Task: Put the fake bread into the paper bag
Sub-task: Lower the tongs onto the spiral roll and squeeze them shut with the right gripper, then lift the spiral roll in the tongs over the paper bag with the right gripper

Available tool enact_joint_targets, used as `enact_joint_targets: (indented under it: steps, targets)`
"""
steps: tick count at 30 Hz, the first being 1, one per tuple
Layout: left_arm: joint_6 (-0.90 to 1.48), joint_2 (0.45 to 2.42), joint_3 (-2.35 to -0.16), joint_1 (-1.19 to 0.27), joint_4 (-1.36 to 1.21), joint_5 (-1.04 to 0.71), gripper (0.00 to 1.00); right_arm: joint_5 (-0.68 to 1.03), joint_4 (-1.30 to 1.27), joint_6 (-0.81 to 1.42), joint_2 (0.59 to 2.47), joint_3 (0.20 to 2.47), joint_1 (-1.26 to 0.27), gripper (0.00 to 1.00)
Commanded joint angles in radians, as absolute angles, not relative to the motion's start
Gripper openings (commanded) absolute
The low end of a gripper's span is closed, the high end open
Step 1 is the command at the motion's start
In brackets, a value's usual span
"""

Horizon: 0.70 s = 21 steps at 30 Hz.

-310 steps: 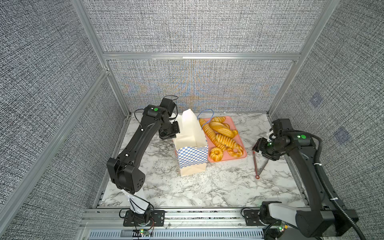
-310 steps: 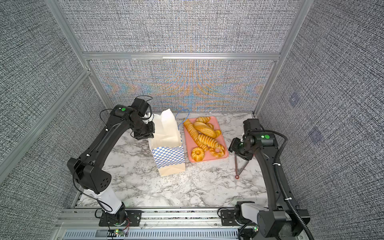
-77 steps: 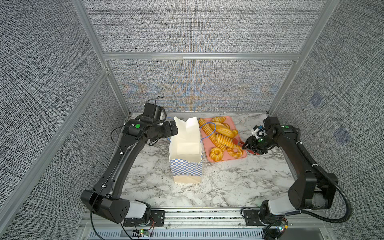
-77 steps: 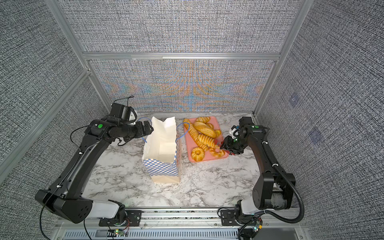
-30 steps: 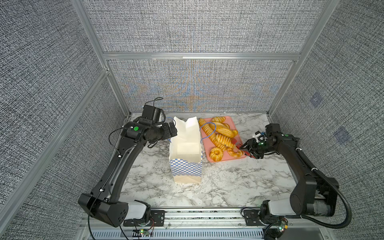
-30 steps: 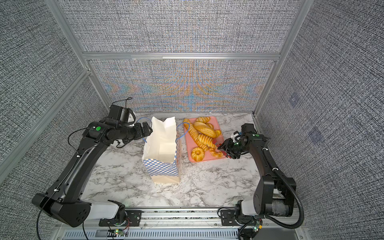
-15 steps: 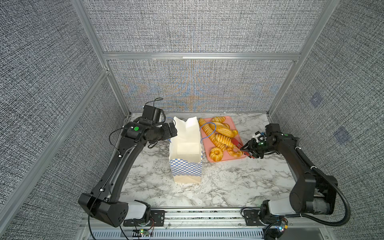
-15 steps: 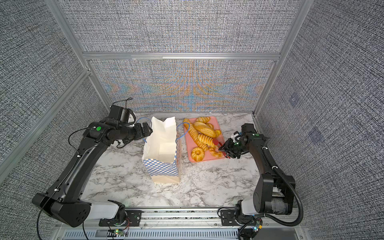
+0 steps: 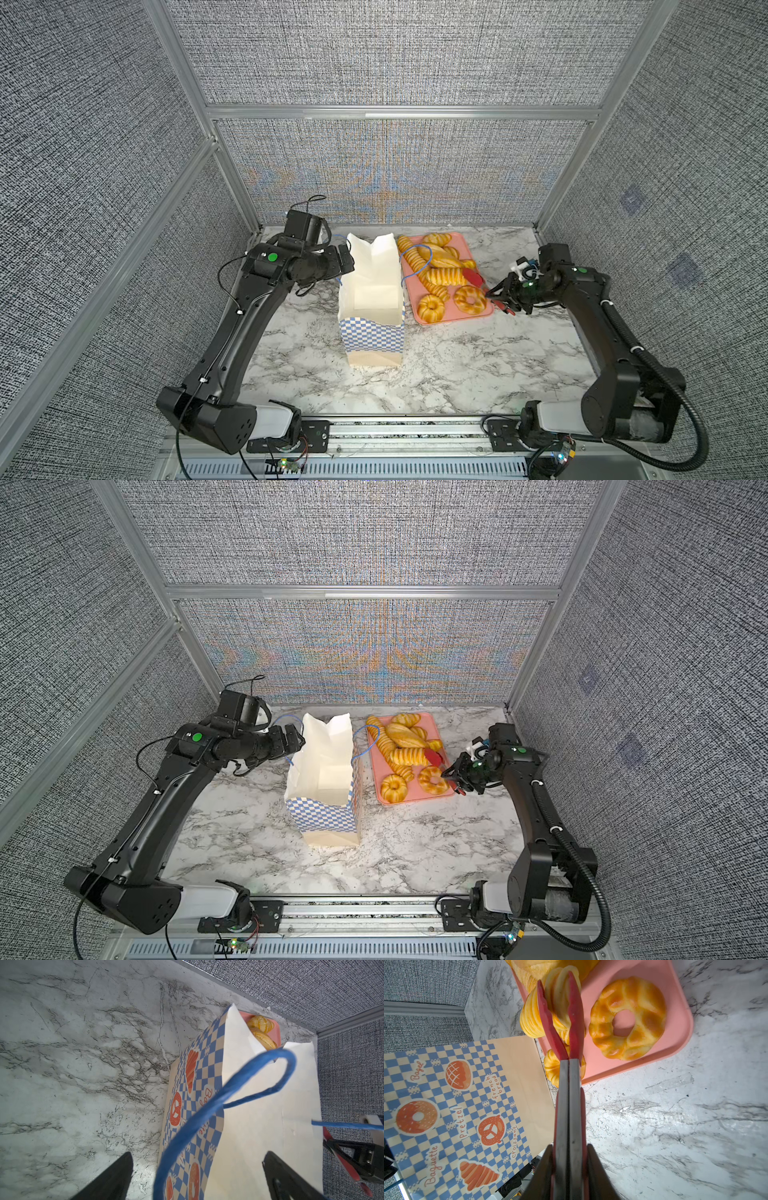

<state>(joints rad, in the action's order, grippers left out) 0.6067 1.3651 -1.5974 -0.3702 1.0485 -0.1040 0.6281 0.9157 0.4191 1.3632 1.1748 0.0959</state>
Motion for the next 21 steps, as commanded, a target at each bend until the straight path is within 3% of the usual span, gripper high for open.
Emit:
enact_joint_targets:
  steps: [1,21]
  targets:
    - [0.614,1.365,-1.607,-0.369,1.031,-0.091,0.98,0.659,0.944,0.404,1.347,1.198,0.1,0.18]
    - [0.614,1.359,-1.594,-0.369,0.997,-0.155,0.92,0.682,1.022,0.402,1.309,1.424,0.103,0.16]
